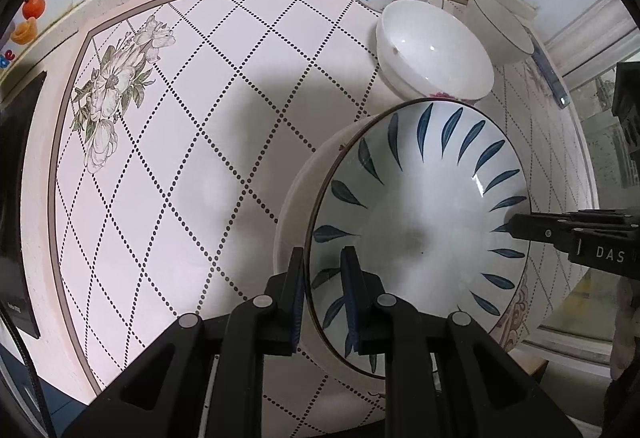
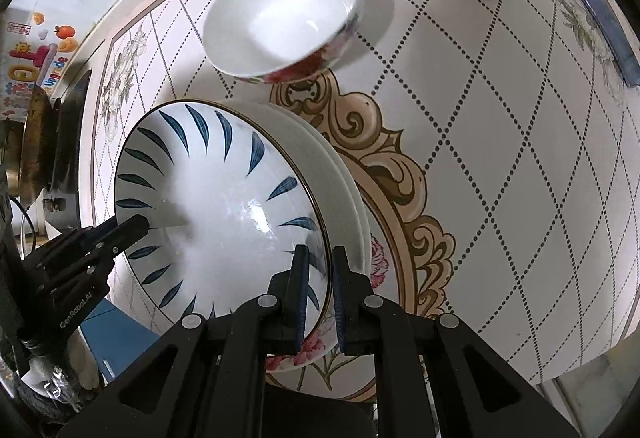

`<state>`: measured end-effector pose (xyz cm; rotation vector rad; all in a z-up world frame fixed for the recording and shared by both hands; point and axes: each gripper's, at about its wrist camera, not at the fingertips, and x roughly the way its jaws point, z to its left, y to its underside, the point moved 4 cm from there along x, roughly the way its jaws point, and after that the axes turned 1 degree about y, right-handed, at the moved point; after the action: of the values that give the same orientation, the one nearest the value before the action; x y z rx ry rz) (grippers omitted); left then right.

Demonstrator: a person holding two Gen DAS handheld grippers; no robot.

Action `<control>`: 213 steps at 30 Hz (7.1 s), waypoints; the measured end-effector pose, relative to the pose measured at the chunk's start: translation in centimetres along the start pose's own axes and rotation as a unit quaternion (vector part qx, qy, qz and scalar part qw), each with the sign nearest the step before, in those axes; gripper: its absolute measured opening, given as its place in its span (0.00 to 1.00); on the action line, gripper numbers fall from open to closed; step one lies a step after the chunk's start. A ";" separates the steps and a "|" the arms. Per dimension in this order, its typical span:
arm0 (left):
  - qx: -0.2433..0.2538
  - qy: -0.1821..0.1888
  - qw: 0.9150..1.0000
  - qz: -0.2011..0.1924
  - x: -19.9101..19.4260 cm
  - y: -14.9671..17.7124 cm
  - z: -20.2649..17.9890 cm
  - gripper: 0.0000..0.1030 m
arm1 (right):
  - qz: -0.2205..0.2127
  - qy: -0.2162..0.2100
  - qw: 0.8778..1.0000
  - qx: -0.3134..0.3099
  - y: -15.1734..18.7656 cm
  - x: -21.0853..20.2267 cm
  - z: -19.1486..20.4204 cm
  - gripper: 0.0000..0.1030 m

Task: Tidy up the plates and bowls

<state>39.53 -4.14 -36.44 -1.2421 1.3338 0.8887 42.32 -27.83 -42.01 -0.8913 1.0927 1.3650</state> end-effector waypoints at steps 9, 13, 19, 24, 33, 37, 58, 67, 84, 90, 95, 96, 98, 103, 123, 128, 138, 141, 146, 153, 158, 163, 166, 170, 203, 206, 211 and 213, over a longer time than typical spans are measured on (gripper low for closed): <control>-0.001 -0.011 1.000 0.004 1.0 0.1 -0.5 0.15 | -0.004 -0.003 1.000 0.002 0.3 0.1 -0.3 0.12; -0.006 -0.012 1.000 0.006 1.2 0.1 -0.4 0.15 | -0.005 -0.006 1.000 0.002 0.4 0.2 -0.4 0.12; -0.004 -0.031 1.000 -0.002 1.2 -0.1 -0.4 0.15 | -0.011 -0.007 1.000 0.000 0.4 0.3 -0.2 0.13; -0.018 -0.037 0.999 -0.007 1.0 -0.4 -0.2 0.15 | -0.015 -0.012 1.000 0.001 0.4 0.2 -0.2 0.16; -0.027 -0.047 0.998 -0.038 -4.7 1.2 -1.5 0.16 | -0.056 -0.026 0.998 -0.018 2.1 -4.4 1.1 0.16; -0.039 -0.040 0.997 -0.055 -8.3 2.2 -2.5 0.16 | -0.079 -0.031 0.996 -0.034 4.2 -7.7 2.4 0.18; -0.036 0.010 0.997 -0.067 -14.5 4.0 -4.5 0.16 | -0.123 -0.047 0.990 -0.041 11.1 -16.9 3.7 0.33; -0.037 0.041 0.995 -0.082 -12.0 -1.5 -2.4 0.21 | -0.118 -0.047 0.991 0.033 6.9 -15.0 2.2 0.51; -0.095 0.062 0.993 0.042 4.6 -15.1 -2.8 0.21 | -0.090 -0.131 0.979 0.126 -10.3 -4.7 -3.9 0.51; -0.099 0.040 0.994 0.019 5.6 -15.4 -3.0 0.11 | -0.067 -0.149 0.981 0.108 -13.9 -0.5 -4.1 0.13; -0.082 0.012 0.997 0.003 4.6 -15.2 -4.1 0.10 | -0.071 -0.141 0.984 0.085 -14.8 -0.3 -3.6 0.13; -0.078 0.010 0.997 0.001 4.3 -15.0 -4.5 0.10 | -0.071 -0.137 0.985 0.080 -14.9 -0.3 -3.5 0.12; -0.076 0.008 0.997 -0.004 3.7 -14.8 -5.0 0.10 | -0.070 -0.134 0.986 0.076 -15.0 -0.6 -3.6 0.12; -0.067 0.007 0.998 -0.018 1.9 -14.3 -6.7 0.10 | -0.074 -0.137 0.986 0.063 -14.1 -2.5 -4.2 0.12; 0.019 0.054 0.998 -0.019 -1.9 -9.5 -18.0 0.10 | -0.121 -0.118 0.983 0.069 -3.2 -11.1 -13.6 0.13; 0.041 0.054 0.998 0.005 0.2 -8.1 -19.9 0.10 | -0.111 -0.114 0.983 0.086 -0.3 -10.1 -16.2 0.13; 0.077 0.047 0.996 0.017 3.0 -5.9 -22.6 0.10 | -0.092 -0.112 0.980 0.134 3.7 -6.8 -20.0 0.13; 0.078 0.042 0.996 0.023 4.1 -5.7 -23.1 0.10 | -0.091 -0.112 0.980 0.138 4.3 -6.3 -20.4 0.13; 0.079 0.038 0.996 0.034 5.2 -5.3 -23.4 0.10 | -0.084 -0.113 0.980 0.144 4.7 -5.7 -20.7 0.13; 0.082 0.031 0.996 0.034 5.4 -5.1 -23.7 0.10 | -0.078 -0.116 0.979 0.146 4.6 -5.2 -20.6 0.13; 0.083 0.027 0.995 0.039 5.4 -5.2 -23.7 0.10 | -0.075 -0.117 0.980 0.144 4.5 -5.1 -20.5 0.13; 0.064 0.035 0.997 0.027 2.4 -6.4 -22.9 0.11 | -0.049 -0.132 0.978 0.151 4.5 -5.4 -20.8 0.15; 0.044 0.044 0.998 -0.003 -0.5 -8.4 -22.2 0.22 | -0.053 -0.148 0.976 0.153 4.2 -7.2 -21.1 0.18; 0.016 0.046 0.998 -0.034 -2.0 -12.5 -20.5 0.43 | -0.083 -0.162 0.971 0.152 1.9 -10.8 -21.5 0.38; 0.006 0.003 1.000 -0.026 6.2 -22.4 -17.4 0.08 | -0.116 -0.141 0.974 0.137 -18.2 -5.9 -19.4 0.15; 0.013 0.010 0.999 -0.033 5.1 -21.3 -17.8 0.08 | -0.116 -0.145 0.973 0.137 -17.0 -6.6 -19.4 0.15; 0.033 0.028 0.998 -0.050 2.5 -19.0 -19.6 0.08 | -0.119 -0.138 0.975 0.128 -14.0 -8.5 -19.3 0.15; 0.042 0.038 0.997 -0.055 1.2 -17.8 -19.8 0.08 | -0.119 -0.140 0.975 0.128 -12.4 -9.4 -19.4 0.15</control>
<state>52.96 -26.75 -31.97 -1.2820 1.3350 0.7087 54.04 -49.65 -40.11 -0.5986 0.8868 1.0835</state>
